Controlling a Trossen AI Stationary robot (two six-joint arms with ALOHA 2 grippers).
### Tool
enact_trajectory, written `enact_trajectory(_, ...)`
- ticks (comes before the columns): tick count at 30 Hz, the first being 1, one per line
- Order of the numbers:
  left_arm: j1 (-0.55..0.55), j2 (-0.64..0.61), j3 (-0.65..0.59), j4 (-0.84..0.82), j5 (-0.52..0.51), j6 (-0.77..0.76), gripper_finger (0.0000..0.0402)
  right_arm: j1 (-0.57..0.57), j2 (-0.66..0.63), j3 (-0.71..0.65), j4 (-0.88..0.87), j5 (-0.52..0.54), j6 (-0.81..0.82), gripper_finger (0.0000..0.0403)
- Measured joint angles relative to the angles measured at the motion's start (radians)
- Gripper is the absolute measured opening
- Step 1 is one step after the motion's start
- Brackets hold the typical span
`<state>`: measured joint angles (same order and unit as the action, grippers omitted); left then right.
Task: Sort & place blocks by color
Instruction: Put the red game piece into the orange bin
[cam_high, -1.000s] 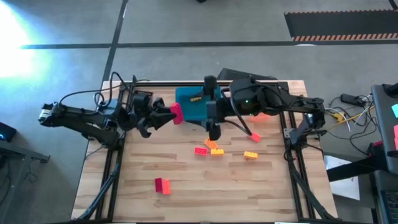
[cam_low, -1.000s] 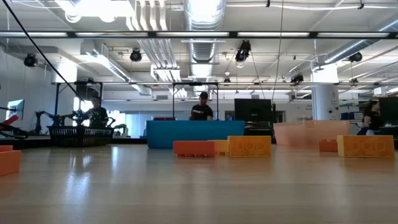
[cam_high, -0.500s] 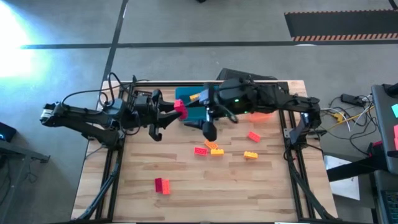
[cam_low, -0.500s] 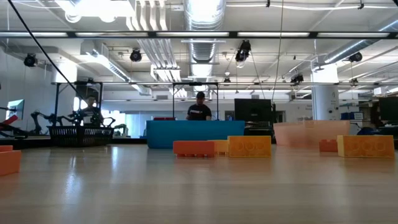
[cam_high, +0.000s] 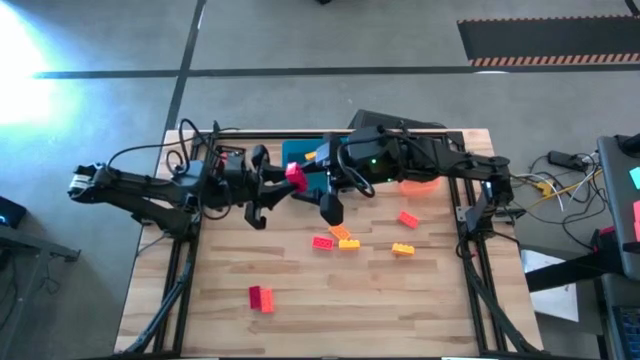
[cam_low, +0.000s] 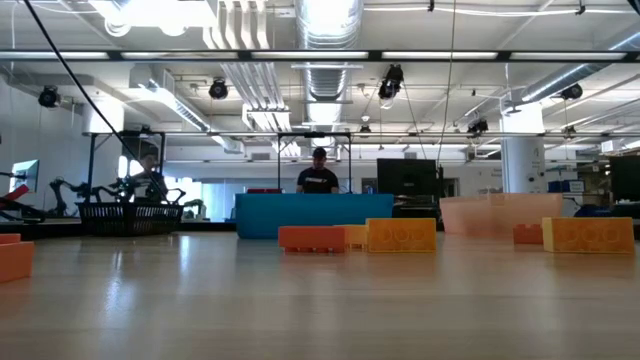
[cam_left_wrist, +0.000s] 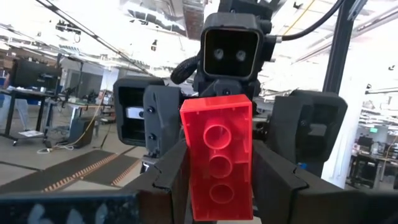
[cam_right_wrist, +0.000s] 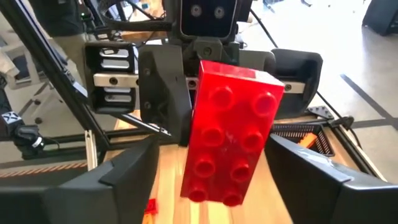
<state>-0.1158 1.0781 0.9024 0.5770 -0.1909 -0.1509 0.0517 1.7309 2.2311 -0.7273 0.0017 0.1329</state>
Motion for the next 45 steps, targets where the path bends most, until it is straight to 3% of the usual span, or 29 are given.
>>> enact_trajectory(11,0.000,-0.021,-0.007,-0.001,-0.003,0.015,0.0123,-0.002,0.000,0.000,-0.007,-0.003,-0.017,0.0131)
enact_trajectory(18,0.000,-0.022,-0.010,-0.012,-0.028,-0.008,0.0185,-0.021,0.000,0.000,-0.024,0.000,-0.034,0.0131)
enact_trajectory(24,0.000,-0.053,-0.011,-0.090,-0.077,-0.029,0.0201,-0.050,-0.004,0.000,-0.063,-0.002,-0.016,0.0131)
enact_trajectory(28,0.000,-0.106,-0.011,-0.242,-0.081,-0.044,0.0202,-0.105,-0.011,0.000,-0.269,0.042,0.006,0.0131)
enact_trajectory(31,0.000,-0.144,-0.016,-0.354,-0.084,-0.124,0.0203,-0.188,-0.008,-0.019,-0.561,0.166,0.027,0.0131)
enact_trajectory(35,0.000,-0.169,-0.040,-0.416,-0.106,-0.185,0.0203,-0.356,0.004,-0.155,-0.840,0.261,0.145,0.0131)
enact_trajectory(37,0.000,-0.173,-0.048,-0.418,-0.107,-0.189,0.0203,-0.453,-0.006,-0.277,-0.835,0.232,0.226,0.0131)
enact_trajectory(40,0.000,-0.169,-0.048,-0.412,-0.110,-0.193,0.0204,-0.595,-0.030,-0.476,-0.822,0.089,0.290,0.0130)
enact_trajectory(45,0.000,-0.166,-0.048,-0.416,-0.111,-0.211,0.0204,-0.754,-0.035,-0.703,-0.800,0.087,0.345,0.0130)
